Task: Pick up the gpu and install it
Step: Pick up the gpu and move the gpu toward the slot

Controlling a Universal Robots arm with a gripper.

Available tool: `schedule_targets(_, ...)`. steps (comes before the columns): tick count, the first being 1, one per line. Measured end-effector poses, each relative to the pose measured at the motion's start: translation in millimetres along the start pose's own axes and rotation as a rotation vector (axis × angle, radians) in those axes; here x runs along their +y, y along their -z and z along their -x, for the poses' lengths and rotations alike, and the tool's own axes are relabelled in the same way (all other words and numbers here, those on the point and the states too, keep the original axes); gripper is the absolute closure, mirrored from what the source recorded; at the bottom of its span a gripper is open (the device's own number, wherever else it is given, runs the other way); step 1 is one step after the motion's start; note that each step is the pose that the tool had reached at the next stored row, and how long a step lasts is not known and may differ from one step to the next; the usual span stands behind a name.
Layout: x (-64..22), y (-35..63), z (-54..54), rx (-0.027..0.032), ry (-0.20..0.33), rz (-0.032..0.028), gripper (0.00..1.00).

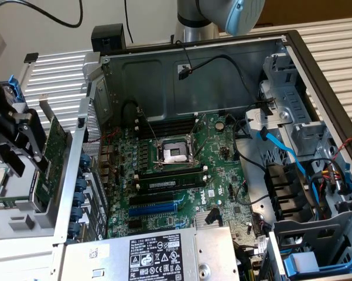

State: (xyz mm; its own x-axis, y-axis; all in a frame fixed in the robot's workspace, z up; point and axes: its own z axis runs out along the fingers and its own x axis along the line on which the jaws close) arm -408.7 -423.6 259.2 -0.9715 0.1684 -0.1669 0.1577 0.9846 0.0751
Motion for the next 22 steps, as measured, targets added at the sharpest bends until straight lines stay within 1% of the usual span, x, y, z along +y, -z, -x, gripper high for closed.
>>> schedule_targets(6, -0.7, -10.8, -1.4, -0.0008, -0.010, 0.0009, 0.44)
schedule_targets(10, 1.2, -19.3, 7.0, -0.0005, -0.013, 0.0033, 0.44)
schedule_targets(12, 2.7, -22.7, 7.2, -0.0003, -0.015, 0.0059, 0.44)
schedule_targets(13, 3.5, -23.1, 7.1, 0.0003, -0.016, 0.0055, 0.44)
schedule_targets(15, 4.8, -23.4, 6.3, 0.0030, -0.019, 0.0048, 0.44)
schedule_targets(17, 5.6, -23.4, 6.0, 0.0115, -0.021, 0.0031, 0.44)
schedule_targets(18, 6.5, -23.5, 5.6, 0.0145, -0.022, 0.0024, 0.44)
schedule_targets(20, 9.7, -23.9, 4.9, 0.0158, -0.023, 0.0022, 0.44)
schedule_targets(22, 12.0, -24.0, 3.9, 0.0158, -0.023, 0.0028, 0.44)
